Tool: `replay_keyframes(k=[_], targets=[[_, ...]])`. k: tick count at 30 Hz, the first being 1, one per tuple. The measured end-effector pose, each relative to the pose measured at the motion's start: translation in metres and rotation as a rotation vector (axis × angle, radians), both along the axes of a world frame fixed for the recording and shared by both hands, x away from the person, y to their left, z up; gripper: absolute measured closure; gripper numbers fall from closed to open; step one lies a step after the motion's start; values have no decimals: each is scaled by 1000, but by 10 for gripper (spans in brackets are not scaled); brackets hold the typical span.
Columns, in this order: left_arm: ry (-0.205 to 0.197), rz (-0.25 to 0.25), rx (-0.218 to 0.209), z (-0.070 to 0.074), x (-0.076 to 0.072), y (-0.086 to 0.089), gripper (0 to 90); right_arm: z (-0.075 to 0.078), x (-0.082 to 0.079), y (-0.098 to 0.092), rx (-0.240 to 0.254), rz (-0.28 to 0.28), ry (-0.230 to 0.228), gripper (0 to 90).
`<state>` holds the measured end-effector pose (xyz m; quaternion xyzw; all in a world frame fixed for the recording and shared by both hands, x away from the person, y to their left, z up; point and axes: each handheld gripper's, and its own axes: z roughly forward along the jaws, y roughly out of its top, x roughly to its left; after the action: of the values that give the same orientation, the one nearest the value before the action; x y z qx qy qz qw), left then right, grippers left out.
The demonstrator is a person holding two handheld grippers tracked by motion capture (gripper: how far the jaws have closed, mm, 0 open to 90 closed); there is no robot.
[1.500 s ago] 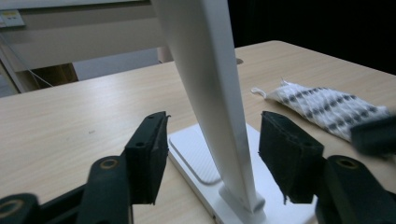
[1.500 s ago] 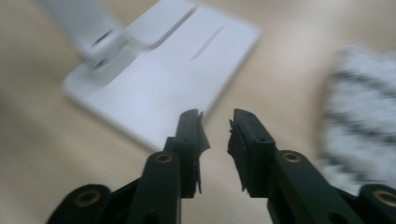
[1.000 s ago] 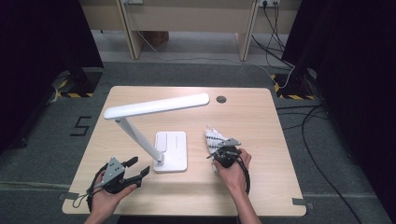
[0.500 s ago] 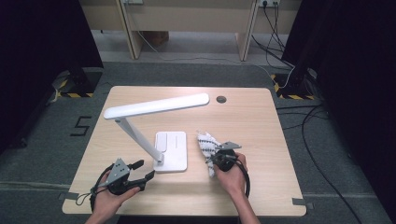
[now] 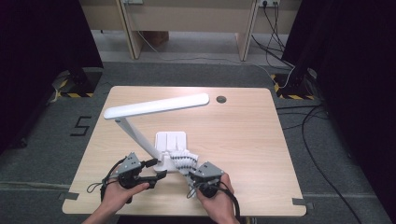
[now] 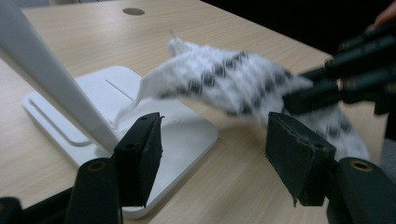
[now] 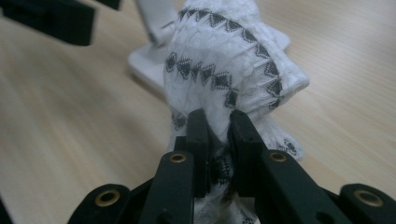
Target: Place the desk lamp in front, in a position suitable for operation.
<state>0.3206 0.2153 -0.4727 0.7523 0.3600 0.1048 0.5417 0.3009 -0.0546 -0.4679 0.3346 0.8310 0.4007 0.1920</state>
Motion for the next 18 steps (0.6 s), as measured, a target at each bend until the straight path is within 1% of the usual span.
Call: replay_keyframes(k=[1,2,3,4,5,7,10,12,14,15,16,17,18], targets=[[16,2,-14,-1,2,0,351,-2,-3,4,-2,16,-2,808],[21,2,-12,-1,4,1,345,-3,-7,7,-10,35,-12,807],[24,-2,-19,-2,5,1,339,-5,-10,12,-11,52,-16,808],[58,-16,-51,-3,6,1,337,-5,-12,14,-15,61,-18,808],[65,-19,-61,-4,7,1,334,-6,-12,16,-20,68,-24,807],[66,-29,-60,-4,7,0,331,-8,-15,19,-24,82,-25,808],[80,-45,-66,-5,9,0,329,-7,-16,23,-31,102,-40,808],[83,-51,-64,-6,10,0,329,-7,-16,23,-32,101,-44,808],[96,-73,-65,-9,11,-2,329,-6,-16,26,-35,114,-52,808],[96,-73,-65,-9,11,-2,330,-6,-16,27,-34,118,-54,808],[95,-89,-57,-10,11,-3,332,-6,-16,27,-39,124,-62,808],[95,-89,-57,-10,11,-3,335,-6,-16,27,-39,124,-62,808],[101,-100,-58,-12,11,-3,341,-5,-16,28,-42,132,-67,808]])
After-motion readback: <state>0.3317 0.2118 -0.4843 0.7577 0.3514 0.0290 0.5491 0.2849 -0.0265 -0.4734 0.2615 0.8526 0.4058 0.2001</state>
